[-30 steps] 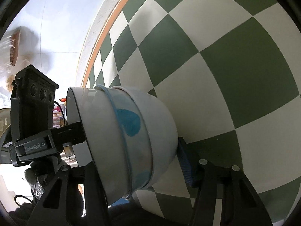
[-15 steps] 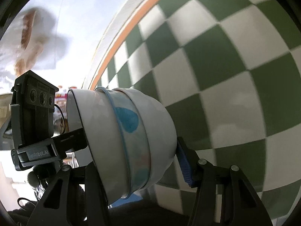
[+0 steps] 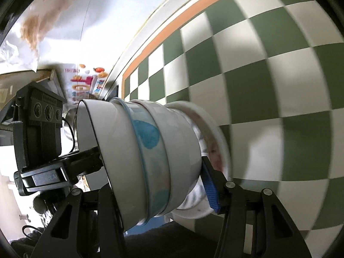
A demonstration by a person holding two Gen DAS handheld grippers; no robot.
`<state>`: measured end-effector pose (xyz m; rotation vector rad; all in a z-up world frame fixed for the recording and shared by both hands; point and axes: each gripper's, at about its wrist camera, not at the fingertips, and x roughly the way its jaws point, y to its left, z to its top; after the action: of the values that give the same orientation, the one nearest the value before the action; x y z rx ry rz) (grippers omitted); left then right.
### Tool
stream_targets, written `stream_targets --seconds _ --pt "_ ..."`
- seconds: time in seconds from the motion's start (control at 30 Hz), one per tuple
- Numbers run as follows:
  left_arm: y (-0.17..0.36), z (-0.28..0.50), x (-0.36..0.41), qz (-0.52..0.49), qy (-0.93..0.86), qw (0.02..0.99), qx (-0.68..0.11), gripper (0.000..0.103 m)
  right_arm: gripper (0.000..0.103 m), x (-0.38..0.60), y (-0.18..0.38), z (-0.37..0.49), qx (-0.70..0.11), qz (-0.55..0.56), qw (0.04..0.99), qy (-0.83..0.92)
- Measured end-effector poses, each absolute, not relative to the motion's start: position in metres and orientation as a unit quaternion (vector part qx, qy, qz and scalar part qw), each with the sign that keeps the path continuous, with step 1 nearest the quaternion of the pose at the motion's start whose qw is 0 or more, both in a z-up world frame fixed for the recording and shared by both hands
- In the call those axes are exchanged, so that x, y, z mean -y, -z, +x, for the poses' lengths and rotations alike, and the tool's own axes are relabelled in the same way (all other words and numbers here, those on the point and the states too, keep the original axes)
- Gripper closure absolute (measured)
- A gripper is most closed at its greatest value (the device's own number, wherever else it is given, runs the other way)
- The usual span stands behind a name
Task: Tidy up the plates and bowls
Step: 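Lift the bowl stack and carry it over the plate stack, then lower the bowls onto the plate stack and open the left gripper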
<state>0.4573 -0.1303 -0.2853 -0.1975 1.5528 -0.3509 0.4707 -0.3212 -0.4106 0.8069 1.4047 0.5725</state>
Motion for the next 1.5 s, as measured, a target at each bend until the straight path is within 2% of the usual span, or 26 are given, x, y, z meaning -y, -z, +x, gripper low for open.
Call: stream_targets --seconds 0.57,1.17,1.5 --pt "0.325 0.458 0.073 -0.131 0.12 0.669 -0.722 0.046 0.048 0.259 0.441 0.471 -0.656 0.322 0.628 -0.268" --pt "0.332 0.459 0.066 -0.14 0.124 0.66 -0.728 0.046 0.048 0.253 0.442 0.475 -0.672 0.304 0.625 -0.258" --pt "0.321 0.457 0.068 -0.113 0.122 0.679 -0.715 0.046 0.047 0.248 0.441 0.471 -0.682 0.291 0.623 -0.247"
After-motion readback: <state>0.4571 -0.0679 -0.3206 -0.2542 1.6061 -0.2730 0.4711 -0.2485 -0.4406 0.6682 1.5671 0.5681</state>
